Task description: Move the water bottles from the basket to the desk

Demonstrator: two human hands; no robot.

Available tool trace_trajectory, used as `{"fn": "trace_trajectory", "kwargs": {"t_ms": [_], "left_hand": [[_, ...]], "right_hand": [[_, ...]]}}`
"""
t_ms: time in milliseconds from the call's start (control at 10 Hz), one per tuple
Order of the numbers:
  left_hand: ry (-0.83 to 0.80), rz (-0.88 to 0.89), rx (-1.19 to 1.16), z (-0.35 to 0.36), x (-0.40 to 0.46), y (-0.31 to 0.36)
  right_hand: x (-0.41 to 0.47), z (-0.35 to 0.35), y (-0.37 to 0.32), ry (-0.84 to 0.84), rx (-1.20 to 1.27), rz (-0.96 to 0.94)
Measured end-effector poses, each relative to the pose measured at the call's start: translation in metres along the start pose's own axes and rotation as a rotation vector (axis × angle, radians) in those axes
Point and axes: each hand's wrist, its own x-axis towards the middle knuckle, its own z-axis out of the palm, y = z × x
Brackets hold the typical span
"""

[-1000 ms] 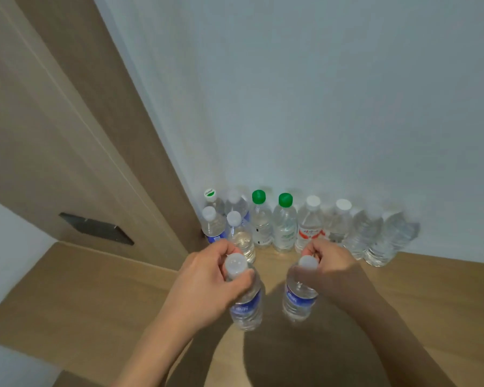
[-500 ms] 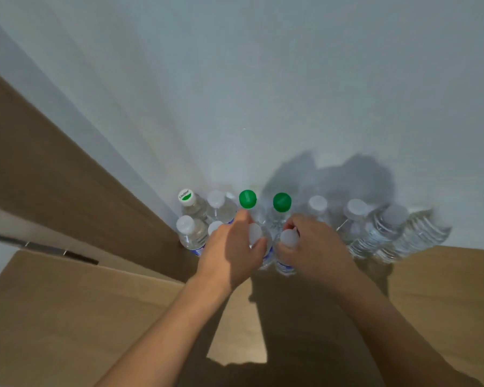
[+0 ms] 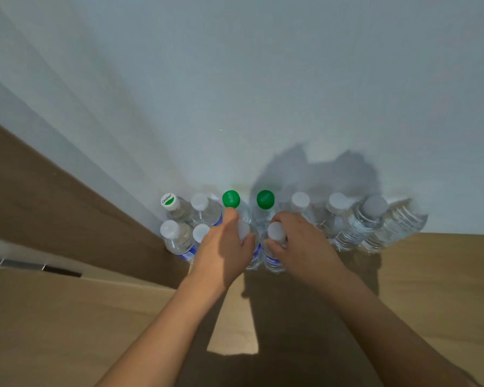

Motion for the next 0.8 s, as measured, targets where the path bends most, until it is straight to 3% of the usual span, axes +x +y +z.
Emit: {"fn": "trace_trajectory", "kwargs": {"t_ms": [500,800], "left_hand": [[0.142,-0.124,-0.215,0.006,-0.029,0.014],[0.401,0.187,-0.033,-0.005,-0.075,0.001]], "right_hand": [[-0.035,0.007,-0.002,0.110,0.040,-0.031],[-0.076,-0.003,-0.004,0.193,0.016,-0.067]]}}
